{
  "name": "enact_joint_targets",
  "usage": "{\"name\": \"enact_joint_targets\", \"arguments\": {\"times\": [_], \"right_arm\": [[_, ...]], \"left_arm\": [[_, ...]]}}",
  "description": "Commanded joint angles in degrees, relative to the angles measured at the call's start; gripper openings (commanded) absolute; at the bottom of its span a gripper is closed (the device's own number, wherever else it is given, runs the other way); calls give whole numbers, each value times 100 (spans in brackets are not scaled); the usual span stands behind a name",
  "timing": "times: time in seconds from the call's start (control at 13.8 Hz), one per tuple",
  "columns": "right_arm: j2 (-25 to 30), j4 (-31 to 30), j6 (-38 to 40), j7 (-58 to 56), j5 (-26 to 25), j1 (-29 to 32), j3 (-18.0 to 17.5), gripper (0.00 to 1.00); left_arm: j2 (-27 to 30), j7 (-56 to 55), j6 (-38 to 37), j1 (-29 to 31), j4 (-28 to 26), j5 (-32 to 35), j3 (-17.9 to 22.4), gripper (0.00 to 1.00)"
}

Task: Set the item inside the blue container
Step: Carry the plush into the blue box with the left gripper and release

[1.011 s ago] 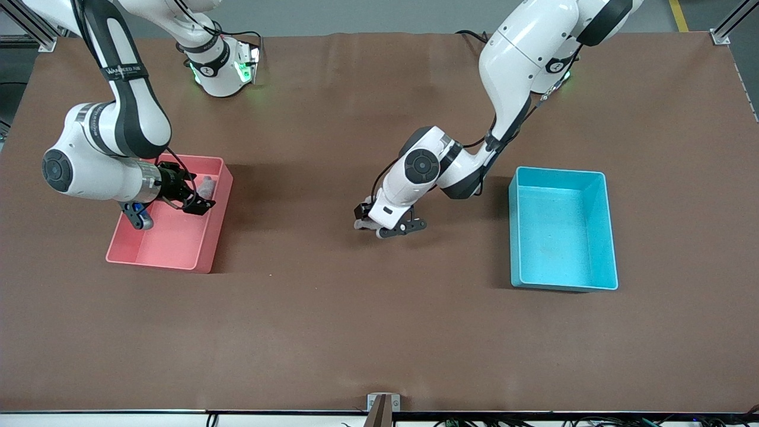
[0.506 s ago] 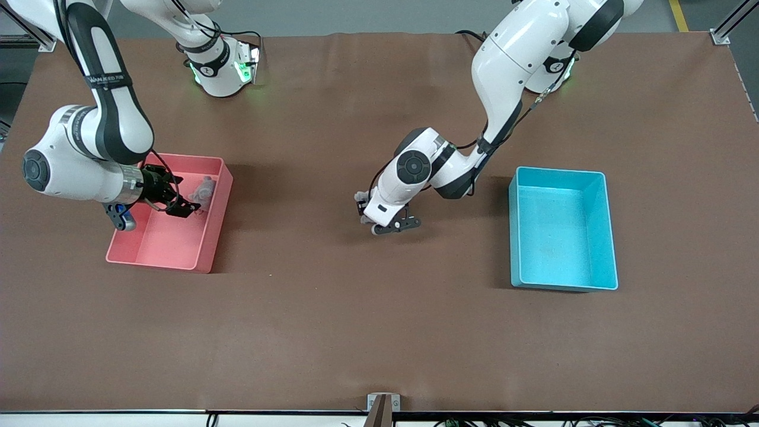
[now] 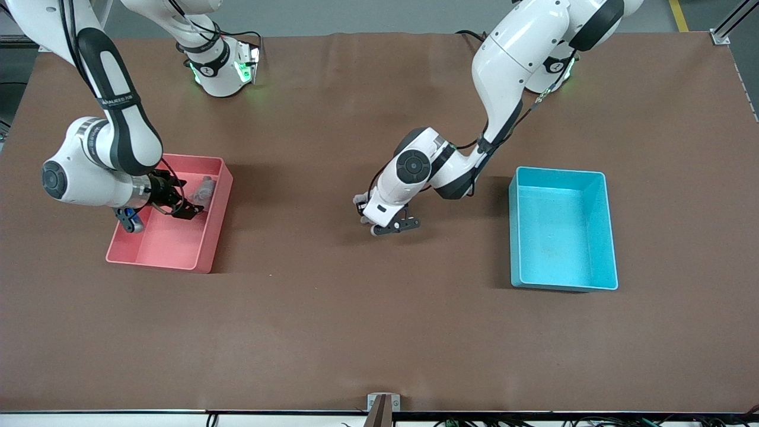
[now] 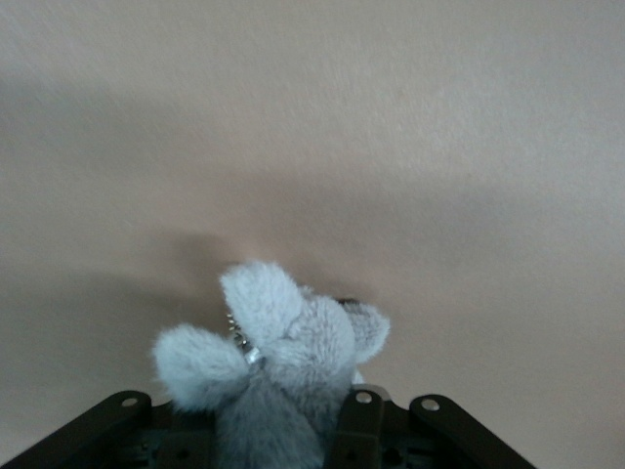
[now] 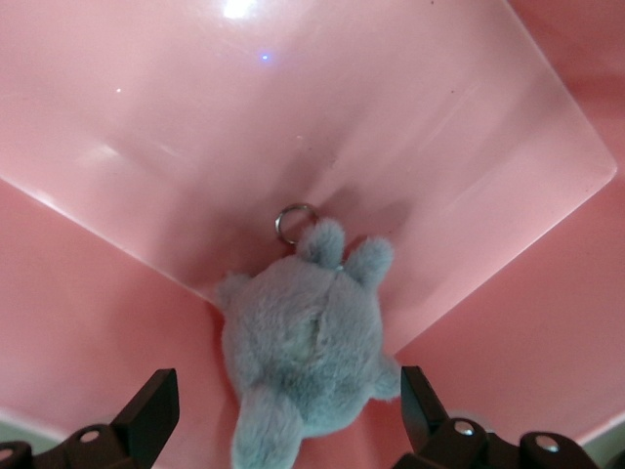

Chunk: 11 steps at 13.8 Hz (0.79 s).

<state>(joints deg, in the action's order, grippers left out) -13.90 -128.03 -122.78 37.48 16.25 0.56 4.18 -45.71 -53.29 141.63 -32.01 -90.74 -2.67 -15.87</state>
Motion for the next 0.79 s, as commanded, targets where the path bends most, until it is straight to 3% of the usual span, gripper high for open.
{"name": "enact_joint_targets", "arguments": {"times": [0.0,0.36,0.72], "right_arm": [[-33,-152,-115,-162,-8,102,-76,100],[-157,-161,-106,-171,203,93,-84,100],[-350,-170,-62,-171,414,93,-84,100]], "left_arm": [[526,99,-783,264,-5,389,49,20],[1747,1748,-2663,1195,-75,390,14,18],[2549,4128,-2895,2573,-628,390,14,17]]}}
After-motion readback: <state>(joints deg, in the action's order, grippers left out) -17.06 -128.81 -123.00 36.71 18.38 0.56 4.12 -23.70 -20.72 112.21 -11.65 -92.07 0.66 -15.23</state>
